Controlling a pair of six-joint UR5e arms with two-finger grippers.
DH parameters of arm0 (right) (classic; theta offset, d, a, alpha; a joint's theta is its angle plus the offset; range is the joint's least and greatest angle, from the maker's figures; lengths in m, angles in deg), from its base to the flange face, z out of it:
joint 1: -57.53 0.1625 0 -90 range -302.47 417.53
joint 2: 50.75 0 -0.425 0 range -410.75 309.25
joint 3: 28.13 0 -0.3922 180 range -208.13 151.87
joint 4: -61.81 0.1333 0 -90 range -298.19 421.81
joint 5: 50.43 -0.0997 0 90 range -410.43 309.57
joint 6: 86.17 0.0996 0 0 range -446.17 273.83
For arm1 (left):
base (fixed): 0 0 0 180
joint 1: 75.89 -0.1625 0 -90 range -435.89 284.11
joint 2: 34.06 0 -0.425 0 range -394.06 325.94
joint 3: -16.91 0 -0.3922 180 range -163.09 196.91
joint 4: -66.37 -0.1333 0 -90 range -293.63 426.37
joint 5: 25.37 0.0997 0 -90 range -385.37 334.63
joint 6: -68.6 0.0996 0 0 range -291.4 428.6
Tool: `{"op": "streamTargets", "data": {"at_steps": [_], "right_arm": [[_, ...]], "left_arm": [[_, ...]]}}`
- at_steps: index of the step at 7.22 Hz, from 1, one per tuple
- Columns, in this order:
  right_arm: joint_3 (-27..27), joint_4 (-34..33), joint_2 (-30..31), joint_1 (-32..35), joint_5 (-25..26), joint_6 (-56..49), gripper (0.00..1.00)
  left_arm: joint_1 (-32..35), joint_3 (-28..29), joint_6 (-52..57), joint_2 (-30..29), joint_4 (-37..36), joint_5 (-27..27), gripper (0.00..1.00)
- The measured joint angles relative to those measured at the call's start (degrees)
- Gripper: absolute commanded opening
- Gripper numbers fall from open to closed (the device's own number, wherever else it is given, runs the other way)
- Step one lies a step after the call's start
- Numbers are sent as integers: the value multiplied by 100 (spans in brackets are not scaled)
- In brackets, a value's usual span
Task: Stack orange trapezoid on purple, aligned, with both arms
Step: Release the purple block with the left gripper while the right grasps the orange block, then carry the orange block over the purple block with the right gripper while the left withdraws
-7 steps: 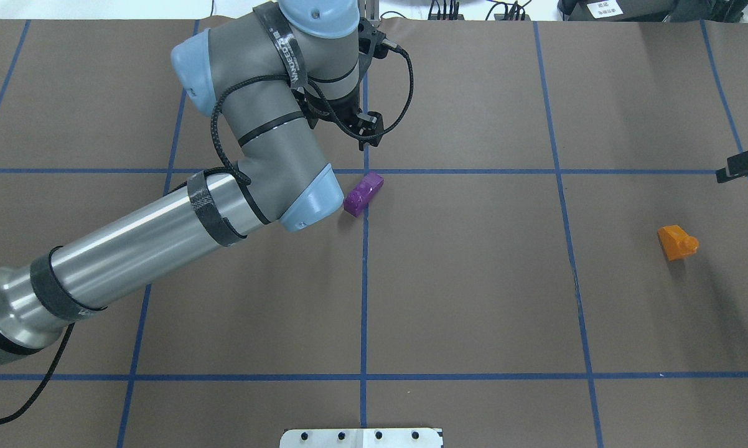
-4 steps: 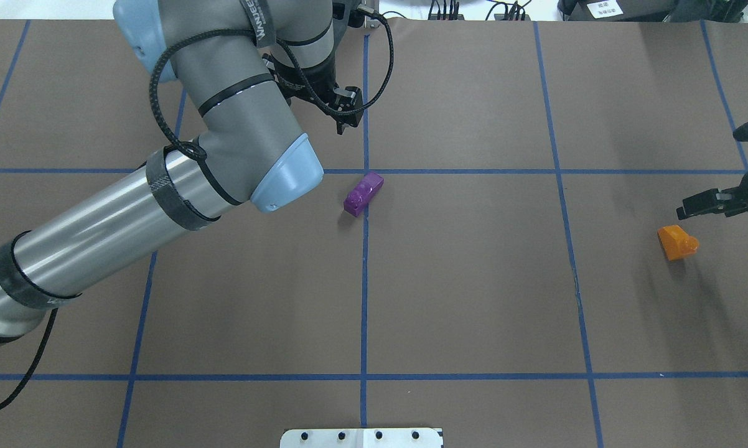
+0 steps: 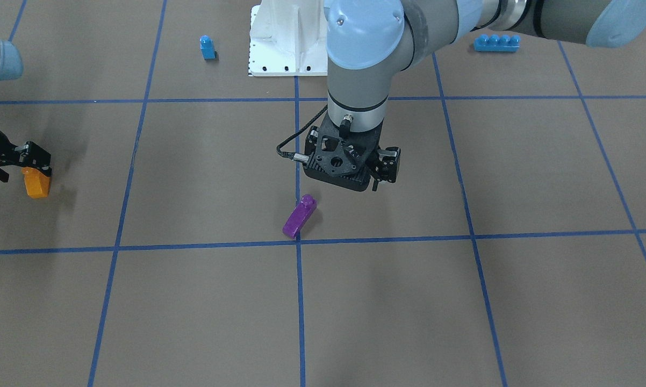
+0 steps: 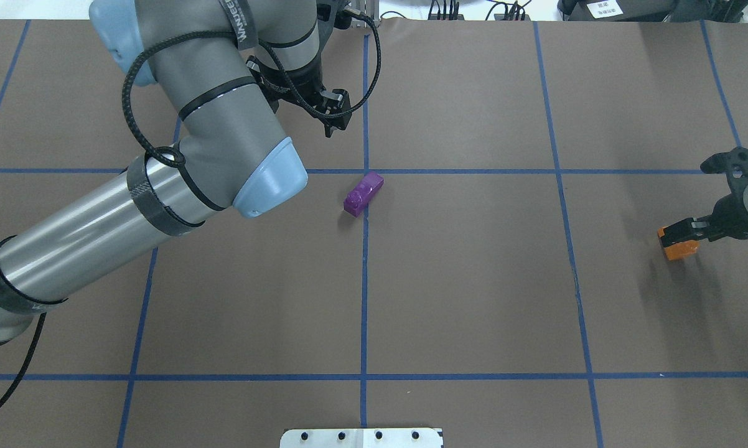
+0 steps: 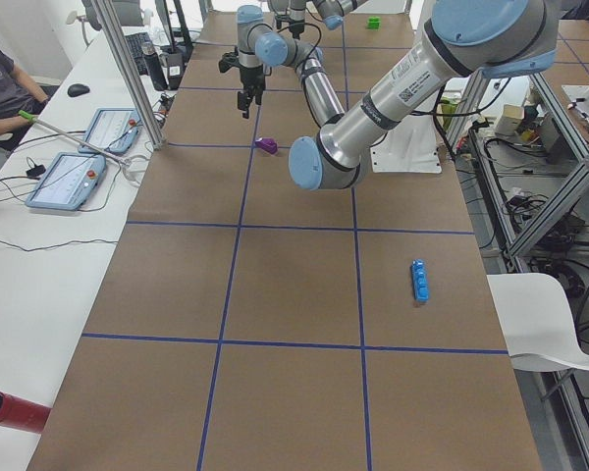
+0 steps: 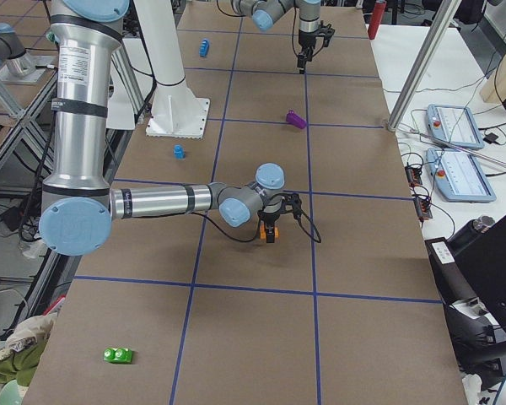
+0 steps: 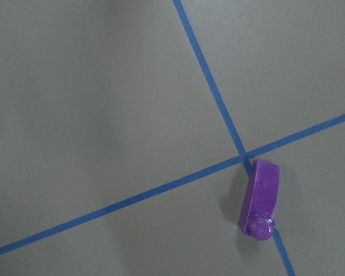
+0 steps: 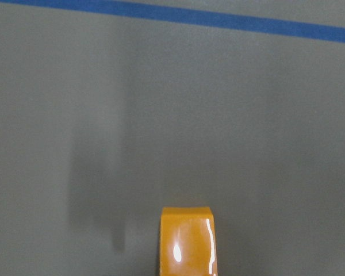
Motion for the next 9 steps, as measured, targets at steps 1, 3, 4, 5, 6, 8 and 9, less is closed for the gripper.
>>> {"op": "streamTargets", "data": {"at_steps": [1, 3, 4, 5, 6, 8, 9], "right_arm": [[70, -1, -12, -40, -13, -18, 77], [110, -4, -32, -69, -62, -23, 0], [119, -18, -50, -75, -72, -14, 0], [129, -57, -83, -79, -73, 3, 0], [121, -148, -128, -79, -83, 17, 0], [-4, -515, -389, 77, -401, 238, 0], [-71, -749, -673, 229, -640, 527, 0]], "left_arm": [[-11, -39, 0, 32, -1, 0, 100], [-21, -57, 0, 56, 0, -2, 100], [-28, -60, 0, 78, 6, -6, 100], [-35, -63, 0, 98, 10, -8, 100], [-36, -79, 0, 106, 10, -8, 100], [-7, -125, 2, 151, 0, -9, 100], [48, -171, 35, 228, -8, -11, 100]]}}
